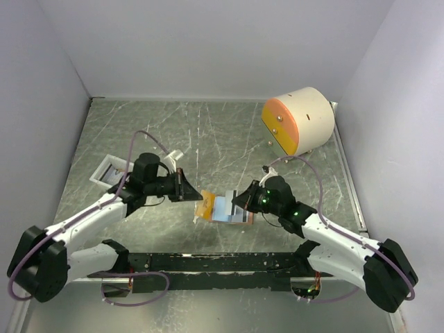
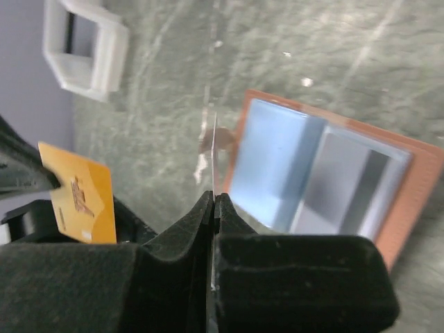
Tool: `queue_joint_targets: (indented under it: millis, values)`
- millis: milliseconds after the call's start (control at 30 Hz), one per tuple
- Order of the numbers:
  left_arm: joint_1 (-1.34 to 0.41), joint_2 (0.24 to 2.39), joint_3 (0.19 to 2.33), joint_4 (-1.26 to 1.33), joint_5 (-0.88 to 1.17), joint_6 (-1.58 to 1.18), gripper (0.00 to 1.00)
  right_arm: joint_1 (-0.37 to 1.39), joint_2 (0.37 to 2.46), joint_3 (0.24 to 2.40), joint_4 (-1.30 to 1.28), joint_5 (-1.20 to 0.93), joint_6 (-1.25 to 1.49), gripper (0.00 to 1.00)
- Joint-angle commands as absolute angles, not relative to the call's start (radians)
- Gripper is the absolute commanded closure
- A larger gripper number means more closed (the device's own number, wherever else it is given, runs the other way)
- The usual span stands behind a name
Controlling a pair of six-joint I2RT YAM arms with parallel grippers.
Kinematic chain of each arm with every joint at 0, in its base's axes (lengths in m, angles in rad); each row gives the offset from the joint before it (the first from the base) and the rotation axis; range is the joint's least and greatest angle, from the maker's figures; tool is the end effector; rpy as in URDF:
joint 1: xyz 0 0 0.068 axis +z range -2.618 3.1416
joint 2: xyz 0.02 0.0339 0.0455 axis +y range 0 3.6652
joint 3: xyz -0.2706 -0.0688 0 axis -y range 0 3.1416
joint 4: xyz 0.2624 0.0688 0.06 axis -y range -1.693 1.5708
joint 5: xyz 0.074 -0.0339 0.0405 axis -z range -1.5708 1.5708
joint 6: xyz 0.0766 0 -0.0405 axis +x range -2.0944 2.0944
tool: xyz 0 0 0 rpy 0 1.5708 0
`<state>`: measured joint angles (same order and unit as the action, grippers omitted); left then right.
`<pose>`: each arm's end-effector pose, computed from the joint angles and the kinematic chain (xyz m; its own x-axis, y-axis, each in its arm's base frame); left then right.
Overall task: Put the credit cards into the card holder
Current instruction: Insert the credit card into the card holder.
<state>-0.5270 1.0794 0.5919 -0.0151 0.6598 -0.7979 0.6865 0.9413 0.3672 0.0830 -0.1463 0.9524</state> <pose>0.2099 -0.1764 0.2174 -0.9076 -0.1263 -0.4005 0.3036 0.4616 -0.8335 0.1830 0.1644 0.1695 -0.8034 0.3838 -0.4552 -0.1240 0.6399 0.7584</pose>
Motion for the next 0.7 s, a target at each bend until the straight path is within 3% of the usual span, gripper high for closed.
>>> queue_joint_targets:
  millis: [0, 667]
  values:
    - [-0.582, 1.166, 0.58, 0.059, 0.7, -0.742, 0.93, 0.669, 0.971, 0.356, 0.007, -0.052, 0.908, 1.0]
    - [-0.593, 1.453, 0.485, 0.255, 0.672, -0.757, 0.93, 0.6, 1.069, 0.276, 0.173, -0.128, 0.926, 1.0]
